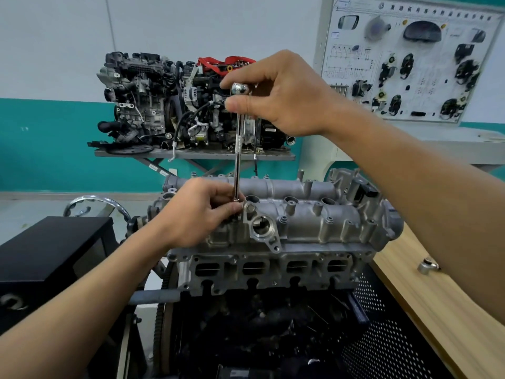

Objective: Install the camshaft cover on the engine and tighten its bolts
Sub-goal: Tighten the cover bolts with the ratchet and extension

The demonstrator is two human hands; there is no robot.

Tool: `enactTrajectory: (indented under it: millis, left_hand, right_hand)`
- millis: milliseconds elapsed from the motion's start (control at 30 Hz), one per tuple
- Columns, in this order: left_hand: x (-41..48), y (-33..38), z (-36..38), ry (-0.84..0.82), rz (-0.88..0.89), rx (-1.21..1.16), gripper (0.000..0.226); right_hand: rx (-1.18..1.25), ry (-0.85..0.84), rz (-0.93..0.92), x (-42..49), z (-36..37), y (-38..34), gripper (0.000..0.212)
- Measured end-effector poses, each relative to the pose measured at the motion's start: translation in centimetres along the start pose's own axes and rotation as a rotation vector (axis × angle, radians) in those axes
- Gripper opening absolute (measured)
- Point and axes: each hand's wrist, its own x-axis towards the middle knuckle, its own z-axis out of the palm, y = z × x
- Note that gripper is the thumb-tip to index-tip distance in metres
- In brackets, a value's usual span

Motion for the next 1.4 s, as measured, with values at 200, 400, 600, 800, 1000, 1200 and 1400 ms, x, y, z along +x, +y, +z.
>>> enactTrajectory:
  millis: [200,400,600,800,1000,1200,1400]
  left_hand:
    - [-0.4,-0.1,0.1,0.040,0.026,-0.035,0.013]
    - [1.9,1.2,-2.3,0.078,-0.067,-0.107,0.017]
    - [4.1,4.4,0.7,-0.144,-0.040,-0.041,0.012]
    - [5.4,5.2,3.5,-0.185,-0.044,0.103,0.008]
    - [5.3,4.7,3.9,-0.197,-0.127,0.071,0.006]
    - [5.5,5.0,4.5,-0.175,-0.163,0.093,0.006]
    - [5.5,5.1,4.6,-0.203,-0.143,0.127,0.009]
  right_hand:
    - [-0.016,0.052,-0.022,-0.4,-0.4,-0.7,0.032]
    - [-0.051,0.123,0.058,1.9,-2.1,-0.9,0.036]
    - [-0.186,0.113,0.074,-1.0,-3.7,-0.7,0.025]
    - [-0.248,0.147,0.146,-3.9,-4.5,1.2,0.038]
    - [-0.246,0.158,0.168,-4.8,-4.0,2.2,0.048]
    - [-0.235,0.109,0.140,-4.9,-4.2,2.3,0.043]
    - [-0.263,-0.181,0.203,-5.3,-6.7,1.9,0.037]
